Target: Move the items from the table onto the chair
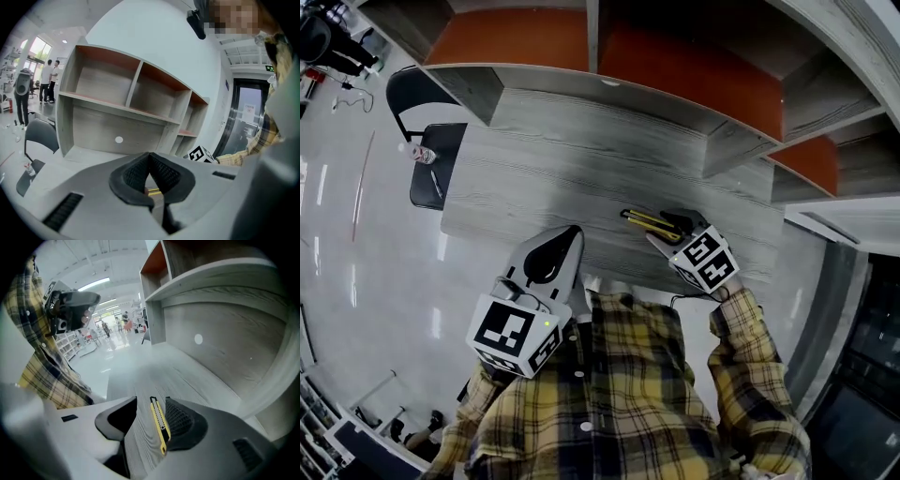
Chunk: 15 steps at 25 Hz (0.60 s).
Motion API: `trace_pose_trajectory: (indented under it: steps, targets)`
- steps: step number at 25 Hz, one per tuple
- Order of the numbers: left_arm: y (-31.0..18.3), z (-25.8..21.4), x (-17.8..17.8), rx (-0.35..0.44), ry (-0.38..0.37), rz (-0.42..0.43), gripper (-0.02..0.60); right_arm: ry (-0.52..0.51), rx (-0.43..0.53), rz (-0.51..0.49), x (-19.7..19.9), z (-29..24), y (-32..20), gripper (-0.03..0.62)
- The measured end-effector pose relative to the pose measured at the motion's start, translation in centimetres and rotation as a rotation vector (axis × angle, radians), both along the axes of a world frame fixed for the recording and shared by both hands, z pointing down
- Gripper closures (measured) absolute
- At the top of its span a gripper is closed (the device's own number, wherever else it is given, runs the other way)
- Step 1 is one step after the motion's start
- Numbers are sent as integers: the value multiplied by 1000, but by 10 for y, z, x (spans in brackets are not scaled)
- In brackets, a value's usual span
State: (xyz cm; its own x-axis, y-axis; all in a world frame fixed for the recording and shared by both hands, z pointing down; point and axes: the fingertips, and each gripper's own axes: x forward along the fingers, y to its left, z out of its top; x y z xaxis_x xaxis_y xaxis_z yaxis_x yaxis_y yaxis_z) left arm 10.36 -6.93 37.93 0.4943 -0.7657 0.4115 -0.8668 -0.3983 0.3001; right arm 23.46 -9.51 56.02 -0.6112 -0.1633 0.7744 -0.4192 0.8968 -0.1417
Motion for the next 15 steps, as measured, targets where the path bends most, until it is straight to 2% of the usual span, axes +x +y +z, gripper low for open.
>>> trace_pose_trajectory:
  steps: [7,15]
  targets:
    - [14,12,-13,-51,8,-79,577,139,-46,-102,9,63,0,411]
    - [27,24,-9,-86,17,-116,577,188,-45,-145,20,102,3,411]
